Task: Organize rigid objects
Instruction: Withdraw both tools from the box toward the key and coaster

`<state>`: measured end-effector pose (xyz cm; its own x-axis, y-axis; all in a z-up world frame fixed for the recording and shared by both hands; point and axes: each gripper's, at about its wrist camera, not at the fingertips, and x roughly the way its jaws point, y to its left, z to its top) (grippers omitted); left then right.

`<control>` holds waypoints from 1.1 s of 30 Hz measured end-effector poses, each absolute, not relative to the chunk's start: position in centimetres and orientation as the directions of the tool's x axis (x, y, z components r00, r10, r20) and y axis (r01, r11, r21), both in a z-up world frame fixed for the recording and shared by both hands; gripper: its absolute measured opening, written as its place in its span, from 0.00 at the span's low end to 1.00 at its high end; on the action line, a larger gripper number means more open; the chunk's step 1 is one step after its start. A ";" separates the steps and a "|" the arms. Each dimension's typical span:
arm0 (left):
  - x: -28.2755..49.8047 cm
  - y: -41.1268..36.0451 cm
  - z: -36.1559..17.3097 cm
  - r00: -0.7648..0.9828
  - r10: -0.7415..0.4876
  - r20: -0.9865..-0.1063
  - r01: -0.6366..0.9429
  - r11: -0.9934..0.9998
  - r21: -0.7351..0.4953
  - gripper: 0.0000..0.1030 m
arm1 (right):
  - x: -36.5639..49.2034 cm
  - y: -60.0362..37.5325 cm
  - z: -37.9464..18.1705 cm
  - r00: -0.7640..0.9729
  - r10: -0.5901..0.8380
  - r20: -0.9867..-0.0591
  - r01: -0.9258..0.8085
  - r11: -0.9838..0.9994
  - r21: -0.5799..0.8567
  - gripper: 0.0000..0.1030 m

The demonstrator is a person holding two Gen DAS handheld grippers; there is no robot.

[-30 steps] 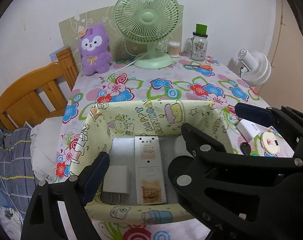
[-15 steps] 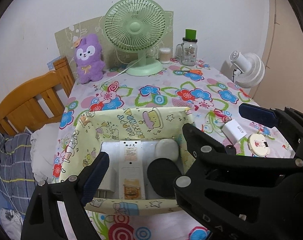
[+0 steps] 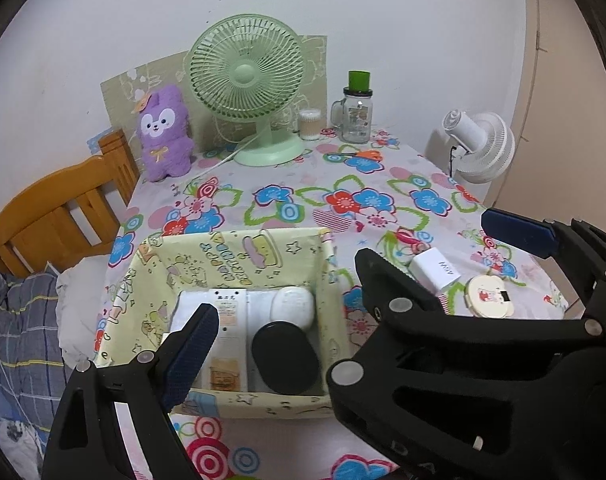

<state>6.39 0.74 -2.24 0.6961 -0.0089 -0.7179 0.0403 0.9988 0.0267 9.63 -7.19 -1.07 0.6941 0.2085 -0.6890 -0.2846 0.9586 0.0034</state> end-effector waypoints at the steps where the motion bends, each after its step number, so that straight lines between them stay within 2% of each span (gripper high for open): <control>1: 6.3 0.4 -2.2 0.697 -0.012 -0.717 0.044 0.999 0.026 0.89 | 9.5 -7.5 -1.0 0.696 0.207 -0.688 -0.281 0.960 0.004 0.90; 33: 6.7 -7.6 -2.2 0.693 -0.098 -0.714 0.151 0.989 0.011 0.90 | 8.8 -16.3 -1.3 0.723 0.120 -0.680 -0.148 0.989 0.017 0.94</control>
